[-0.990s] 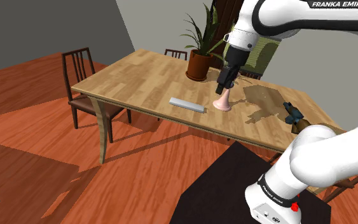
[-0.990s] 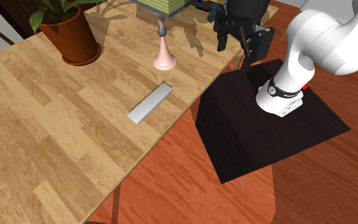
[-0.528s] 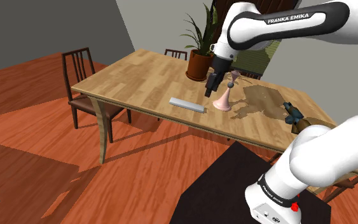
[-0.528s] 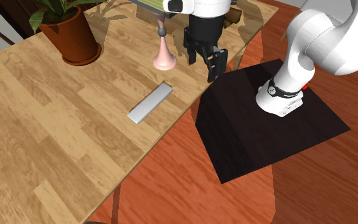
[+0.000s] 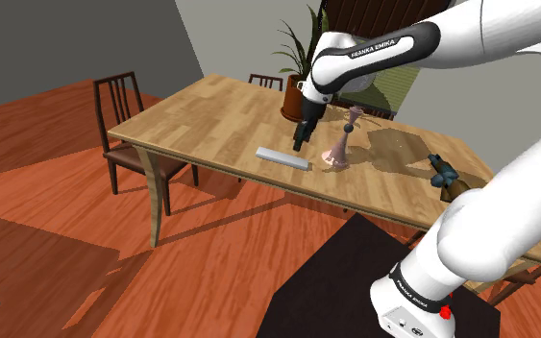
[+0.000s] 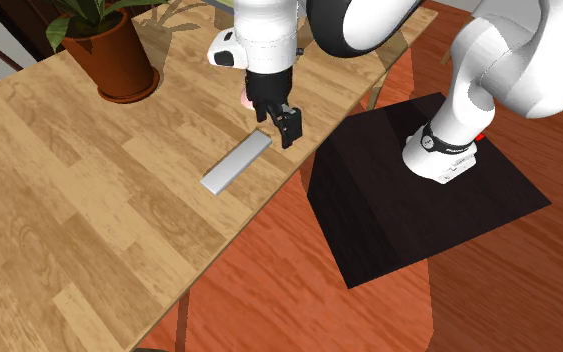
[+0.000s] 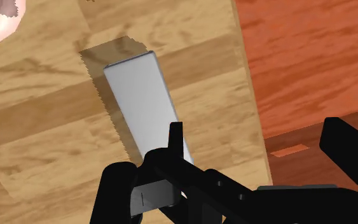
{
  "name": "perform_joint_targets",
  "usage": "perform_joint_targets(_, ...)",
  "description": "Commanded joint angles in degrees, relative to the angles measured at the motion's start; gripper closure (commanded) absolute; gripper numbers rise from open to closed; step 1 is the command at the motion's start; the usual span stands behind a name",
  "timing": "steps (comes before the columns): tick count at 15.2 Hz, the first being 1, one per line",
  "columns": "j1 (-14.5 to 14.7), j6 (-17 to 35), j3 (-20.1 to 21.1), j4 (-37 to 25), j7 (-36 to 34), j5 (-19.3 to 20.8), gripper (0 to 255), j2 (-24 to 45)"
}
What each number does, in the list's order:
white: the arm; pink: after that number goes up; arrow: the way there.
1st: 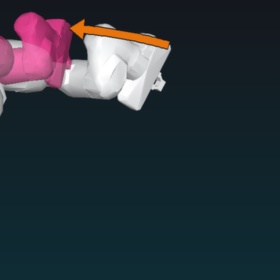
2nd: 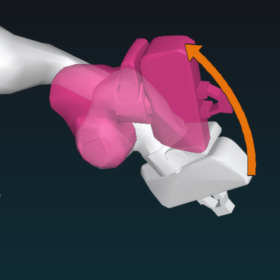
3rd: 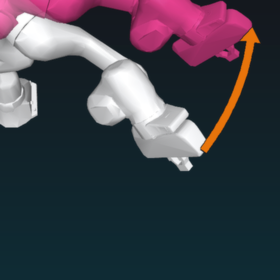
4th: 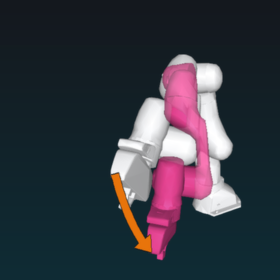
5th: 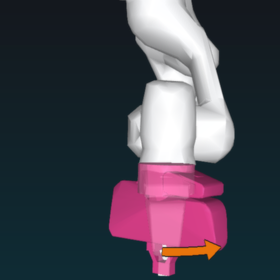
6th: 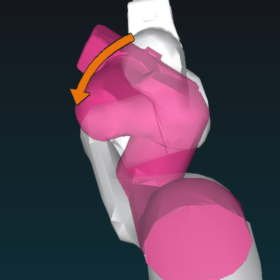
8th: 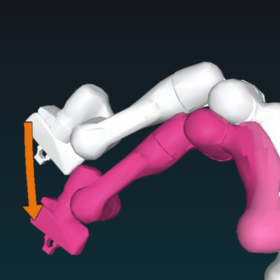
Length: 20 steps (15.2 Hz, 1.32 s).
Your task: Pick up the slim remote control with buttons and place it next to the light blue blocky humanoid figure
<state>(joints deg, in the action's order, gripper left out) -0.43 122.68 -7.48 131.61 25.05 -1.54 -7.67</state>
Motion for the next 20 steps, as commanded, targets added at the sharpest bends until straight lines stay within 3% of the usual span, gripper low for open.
perform_joint_targets(1, -0.14, 2.46, -0.52, -2.1, 2.13, -0.31, 0, 4.47)
perform_joint_targets(9, -1.55, 8.07, -1.01, -13.84, 9.51, -2.37, 0, 21.53)
perform_joint_targets(20, -1.78, 13.11, -0.61, -12.41, 10.12, -3.29, 0, 25.2)
